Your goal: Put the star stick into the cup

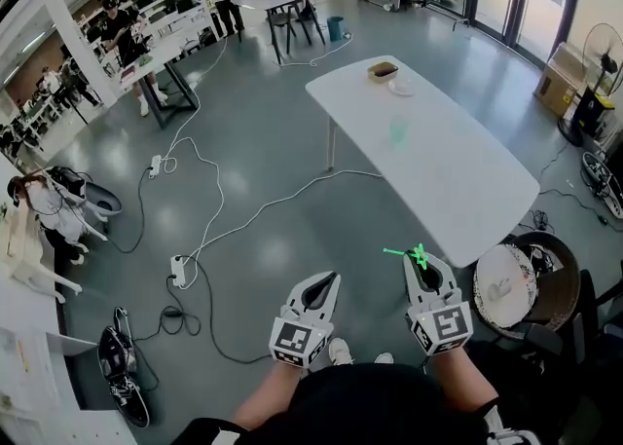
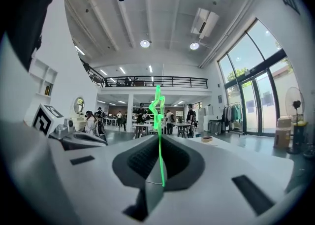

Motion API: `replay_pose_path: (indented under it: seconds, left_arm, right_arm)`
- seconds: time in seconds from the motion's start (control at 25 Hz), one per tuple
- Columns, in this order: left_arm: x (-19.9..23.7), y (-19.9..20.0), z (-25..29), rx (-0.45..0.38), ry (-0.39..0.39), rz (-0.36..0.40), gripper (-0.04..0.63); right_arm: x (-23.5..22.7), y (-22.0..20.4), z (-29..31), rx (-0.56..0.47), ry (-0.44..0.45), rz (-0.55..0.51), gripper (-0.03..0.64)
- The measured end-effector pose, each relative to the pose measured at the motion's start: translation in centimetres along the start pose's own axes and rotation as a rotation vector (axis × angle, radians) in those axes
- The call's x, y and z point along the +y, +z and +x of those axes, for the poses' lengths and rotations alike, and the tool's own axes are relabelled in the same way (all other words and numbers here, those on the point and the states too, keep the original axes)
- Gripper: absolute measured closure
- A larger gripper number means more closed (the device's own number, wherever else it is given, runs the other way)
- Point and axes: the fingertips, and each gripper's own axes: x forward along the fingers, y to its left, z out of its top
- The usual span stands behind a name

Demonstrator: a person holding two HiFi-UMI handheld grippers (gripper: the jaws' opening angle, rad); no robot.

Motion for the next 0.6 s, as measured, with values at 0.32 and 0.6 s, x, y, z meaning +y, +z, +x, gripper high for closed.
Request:
replay_pose_path:
  seconds: [0.32, 0.6]
  left_arm:
    - [2.8, -0.1, -0.1, 0.0, -0.036, 0.017, 0.584]
    - [4.7, -0.1, -0.5, -0.016, -0.051, 0.014, 0.583]
  right_arm:
    - [1.1, 0.0, 2.3, -0.003, -0.039, 0.018, 0.597]
    - [3.1, 0.2, 3.8, 0.004, -0.032, -0.004, 0.597]
